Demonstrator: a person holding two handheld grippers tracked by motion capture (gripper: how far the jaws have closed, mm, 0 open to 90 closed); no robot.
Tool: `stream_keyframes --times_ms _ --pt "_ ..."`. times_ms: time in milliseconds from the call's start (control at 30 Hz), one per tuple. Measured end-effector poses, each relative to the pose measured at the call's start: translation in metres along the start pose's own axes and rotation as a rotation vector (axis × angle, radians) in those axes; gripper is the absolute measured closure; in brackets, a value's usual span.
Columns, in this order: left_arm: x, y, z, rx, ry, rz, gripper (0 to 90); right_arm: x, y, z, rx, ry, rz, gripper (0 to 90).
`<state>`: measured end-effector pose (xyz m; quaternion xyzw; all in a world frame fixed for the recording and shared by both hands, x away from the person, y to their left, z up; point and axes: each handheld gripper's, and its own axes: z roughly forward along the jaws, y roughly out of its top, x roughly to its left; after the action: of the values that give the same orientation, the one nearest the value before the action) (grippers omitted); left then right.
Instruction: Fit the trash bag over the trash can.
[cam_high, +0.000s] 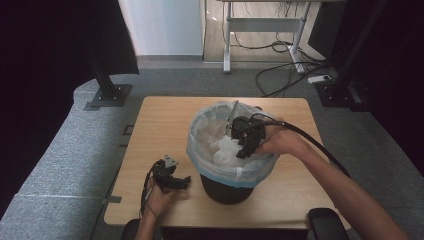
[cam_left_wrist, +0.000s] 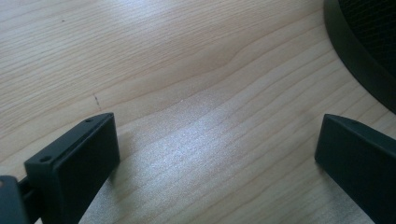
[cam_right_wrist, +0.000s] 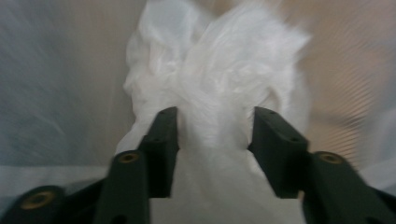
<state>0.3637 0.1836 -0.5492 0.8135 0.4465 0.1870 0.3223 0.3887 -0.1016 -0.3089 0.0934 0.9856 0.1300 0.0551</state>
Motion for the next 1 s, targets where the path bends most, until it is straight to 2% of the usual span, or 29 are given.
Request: stream_keyframes --times_ms 67,133,233,300,367,467,567,667,700,767,833,867,900,967,1000 --pt "0.000 0.000 0.000 0.000 0.000 0.000 0.0 -0.002 -0.005 -0.017 -0.101 -0.026 0.035 39.3" --pt "0.000 0.000 0.000 0.000 -0.002 -0.001 0.0 -0.003 -0.012 -0.034 -0.174 -0.069 0.071 38.3" --pt "0.000 0.000 0.000 0.000 -0.002 -0.001 0.0 -0.009 -0.032 -0.063 -0.283 -0.157 0.145 38.8" --pt "0.000 0.000 0.000 0.000 -0.001 0.002 0.0 -0.013 -0.046 -0.074 -0.318 -0.217 0.199 41.7" --pt "0.000 0.000 0.000 0.000 -0.002 0.001 0.0 -0.017 -0.059 -0.078 -0.327 -0.268 0.256 42.9" --pt "0.000 0.000 0.000 0.000 -0.002 0.002 0.0 -0.025 -0.075 -0.073 -0.319 -0.294 0.329 47.0" --pt "0.000 0.000 0.000 0.001 -0.002 0.002 0.0 -0.031 -0.081 -0.062 -0.279 -0.274 0.363 53.8" --pt "0.000 0.000 0.000 0.000 -0.002 0.001 0.0 -0.036 -0.080 -0.045 -0.261 -0.180 0.397 58.8" --pt "0.000 0.000 0.000 0.000 -0.002 0.001 0.0 -0.036 -0.080 -0.045 -0.261 -0.180 0.397 58.8" --pt "0.000 0.000 0.000 0.000 -0.002 0.001 0.0 -0.039 -0.075 -0.031 -0.207 -0.166 0.406 61.9" --pt "0.000 0.000 0.000 0.000 -0.003 0.001 0.0 -0.042 -0.074 -0.024 -0.191 -0.144 0.413 62.0" --pt "0.000 0.000 0.000 0.000 -0.003 0.002 0.0 -0.043 -0.074 -0.024 -0.201 -0.131 0.421 62.0" --pt "0.000 0.000 0.000 0.000 -0.003 0.002 0.0 -0.043 -0.074 -0.024 -0.204 -0.126 0.419 59.9" --pt "0.000 0.000 0.000 0.001 -0.003 0.004 0.0 -0.044 -0.075 -0.026 -0.219 -0.118 0.425 45.7" --pt "0.000 0.000 0.000 0.001 -0.003 0.003 0.0 -0.043 -0.075 -0.029 -0.244 -0.126 0.422 40.6"
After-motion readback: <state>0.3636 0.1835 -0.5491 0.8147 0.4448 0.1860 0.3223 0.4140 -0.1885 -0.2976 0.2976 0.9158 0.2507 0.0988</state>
